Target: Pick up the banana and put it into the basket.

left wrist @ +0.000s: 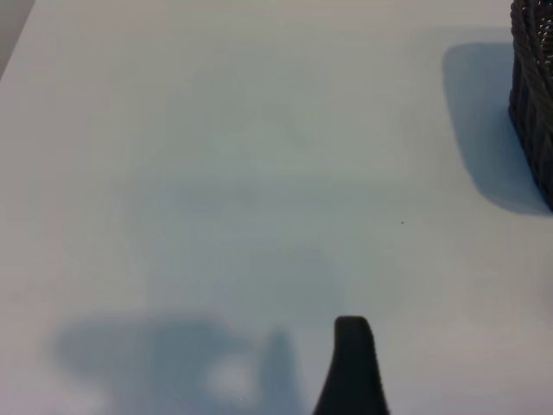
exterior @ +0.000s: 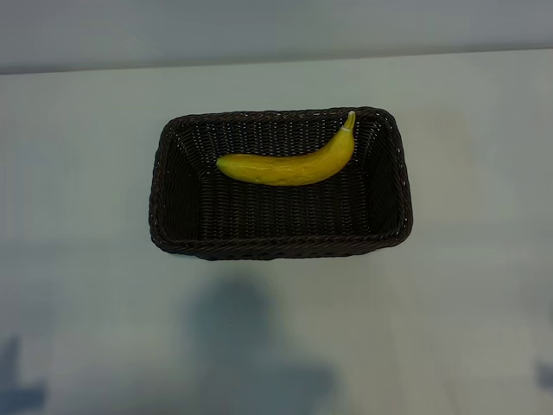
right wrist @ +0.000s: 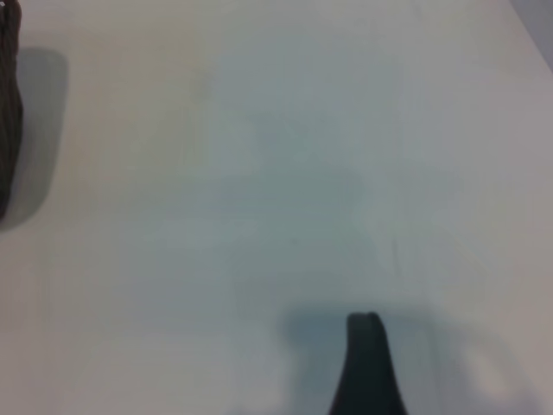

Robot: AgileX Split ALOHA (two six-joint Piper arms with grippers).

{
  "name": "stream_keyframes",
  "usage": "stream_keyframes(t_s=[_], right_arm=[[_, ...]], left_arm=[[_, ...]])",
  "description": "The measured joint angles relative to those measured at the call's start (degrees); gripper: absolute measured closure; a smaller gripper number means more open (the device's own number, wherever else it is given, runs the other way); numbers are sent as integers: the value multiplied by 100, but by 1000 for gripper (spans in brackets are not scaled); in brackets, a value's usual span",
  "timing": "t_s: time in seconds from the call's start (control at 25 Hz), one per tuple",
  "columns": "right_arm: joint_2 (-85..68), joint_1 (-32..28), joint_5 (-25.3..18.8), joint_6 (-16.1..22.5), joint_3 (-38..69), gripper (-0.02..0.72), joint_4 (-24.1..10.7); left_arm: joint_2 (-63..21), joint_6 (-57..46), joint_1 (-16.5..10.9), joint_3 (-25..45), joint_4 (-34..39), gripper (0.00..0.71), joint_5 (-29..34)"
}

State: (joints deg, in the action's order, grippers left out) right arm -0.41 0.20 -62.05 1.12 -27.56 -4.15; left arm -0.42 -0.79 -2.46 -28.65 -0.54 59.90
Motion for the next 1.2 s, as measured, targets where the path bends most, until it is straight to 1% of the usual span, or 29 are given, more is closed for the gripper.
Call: stream_keyframes(t_s=[0.32, 0.64, 0.72, 1.2], right_arm=[[0, -23, 0, 0, 4, 177, 0], [0, -790, 0, 0, 4, 177, 0], [0, -892, 0, 0, 4, 177, 0], [0, -914, 0, 5, 6, 177, 0]], left_arm=[[0, 0, 0, 0, 0, 127, 0], [0, 0, 0, 0, 0, 127, 0], [0, 0, 0, 0, 0, 127, 0], [0, 1, 0, 0, 0, 127, 0]])
